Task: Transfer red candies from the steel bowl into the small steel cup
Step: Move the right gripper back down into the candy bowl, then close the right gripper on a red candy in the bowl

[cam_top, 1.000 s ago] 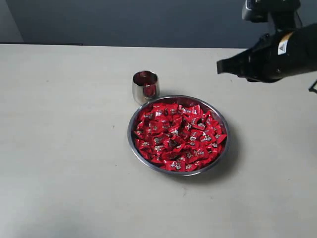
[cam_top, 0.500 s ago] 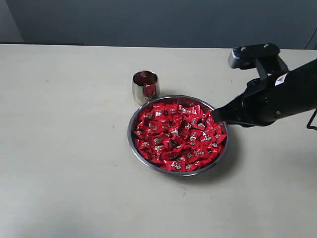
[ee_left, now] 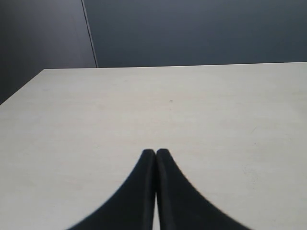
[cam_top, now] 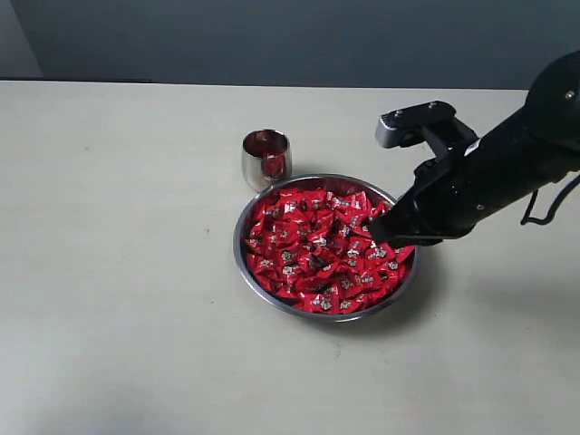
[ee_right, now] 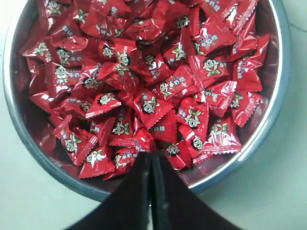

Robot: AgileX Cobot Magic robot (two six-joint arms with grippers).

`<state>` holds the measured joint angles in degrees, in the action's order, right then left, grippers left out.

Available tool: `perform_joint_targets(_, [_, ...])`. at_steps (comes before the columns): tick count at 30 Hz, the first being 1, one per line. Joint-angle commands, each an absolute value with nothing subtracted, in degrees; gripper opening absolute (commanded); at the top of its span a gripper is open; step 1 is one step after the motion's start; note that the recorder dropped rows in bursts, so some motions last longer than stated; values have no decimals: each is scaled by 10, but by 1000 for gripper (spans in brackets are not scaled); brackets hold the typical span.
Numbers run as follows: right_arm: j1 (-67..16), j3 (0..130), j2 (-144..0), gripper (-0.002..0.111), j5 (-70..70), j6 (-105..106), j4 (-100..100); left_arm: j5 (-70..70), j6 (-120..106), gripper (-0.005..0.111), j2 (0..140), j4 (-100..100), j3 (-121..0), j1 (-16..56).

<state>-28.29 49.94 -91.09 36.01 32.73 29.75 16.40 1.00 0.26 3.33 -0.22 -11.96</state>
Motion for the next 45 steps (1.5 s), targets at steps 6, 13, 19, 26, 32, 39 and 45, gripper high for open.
perform_joint_targets(6, [-280, 522, -957, 40, 369, 332, 327, 163, 11, 0, 0, 37, 0, -116])
perform_joint_targets(13, [-281, 540, -1009, 40, 391, 332, 333, 163, 11, 0, 0, 37, 0, -116])
perform_joint_targets(19, [-281, 540, -1026, 40, 393, 332, 340, 163, 11, 0, 0, 37, 0, -116])
perform_joint_targets(26, [-313, 540, -1038, 40, 387, 334, 337, 163, 11, 0, 0, 37, 0, -116])
perform_joint_targets(32, [-327, 540, -1038, 23, 355, 334, 298, 163, 11, 0, 0, 37, 0, -116])
perform_joint_targets(39, [-327, 540, -1038, 19, 352, 334, 285, 163, 11, 0, 0, 37, 0, -116])
perform_joint_targets(45, [-327, 540, -1038, -1, 350, 334, 285, 163, 11, 0, 0, 37, 0, -116])
